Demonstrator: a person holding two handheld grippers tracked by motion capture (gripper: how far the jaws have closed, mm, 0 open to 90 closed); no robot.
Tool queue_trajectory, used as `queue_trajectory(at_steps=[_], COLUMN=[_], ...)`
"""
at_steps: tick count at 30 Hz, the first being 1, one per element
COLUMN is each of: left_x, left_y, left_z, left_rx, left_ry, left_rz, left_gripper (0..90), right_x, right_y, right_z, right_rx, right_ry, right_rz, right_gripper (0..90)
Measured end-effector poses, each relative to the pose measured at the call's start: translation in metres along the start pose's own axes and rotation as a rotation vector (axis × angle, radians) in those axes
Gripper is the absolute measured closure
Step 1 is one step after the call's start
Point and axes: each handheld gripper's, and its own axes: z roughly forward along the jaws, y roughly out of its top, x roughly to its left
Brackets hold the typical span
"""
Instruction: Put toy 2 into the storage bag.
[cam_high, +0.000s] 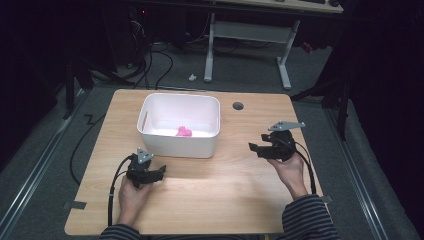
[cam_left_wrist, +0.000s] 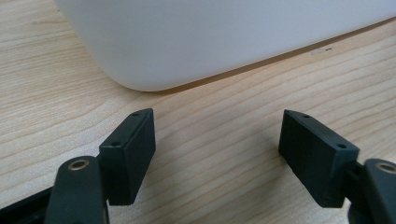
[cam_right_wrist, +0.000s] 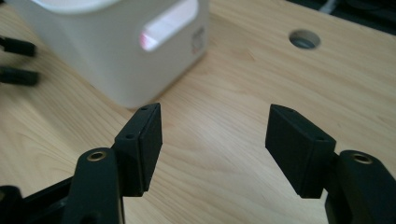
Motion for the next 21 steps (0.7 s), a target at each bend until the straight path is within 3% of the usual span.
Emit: queue_trajectory(at_steps=[7,12,16,18,21], left_x=[0.0,0.0,0.0,0.0,0.0], left_y=[0.0,0.0,0.0,0.0,0.0], left_z=[0.0,0.0,0.0,0.0,0.0], left_rx=[0.0,0.001,0.001,0.001,0.002], left_ry=[0.001,0.0,0.0,0.0,0.0], left_rz=[0.0,0.001,0.002,0.002,0.002], left_gripper=[27.1,27.1,27.0,27.0,27.0], right_x=[-0.021,-0.036,-0.041,-0.041,-0.042], right_y=[-0.059,-0.094,-0.11,-0.118,-0.121], right_z=[0.023,0.034,0.037,0.041,0.04], right_rx=[0.05,0.05,0.037,0.039,0.028], right_ry=[-0.072,-0.144,-0.193,-0.229,-0.237], right_rz=[0.093,0.166,0.184,0.159,0.163], right_gripper=[36.0,35.8,35.7,32.6,31.6])
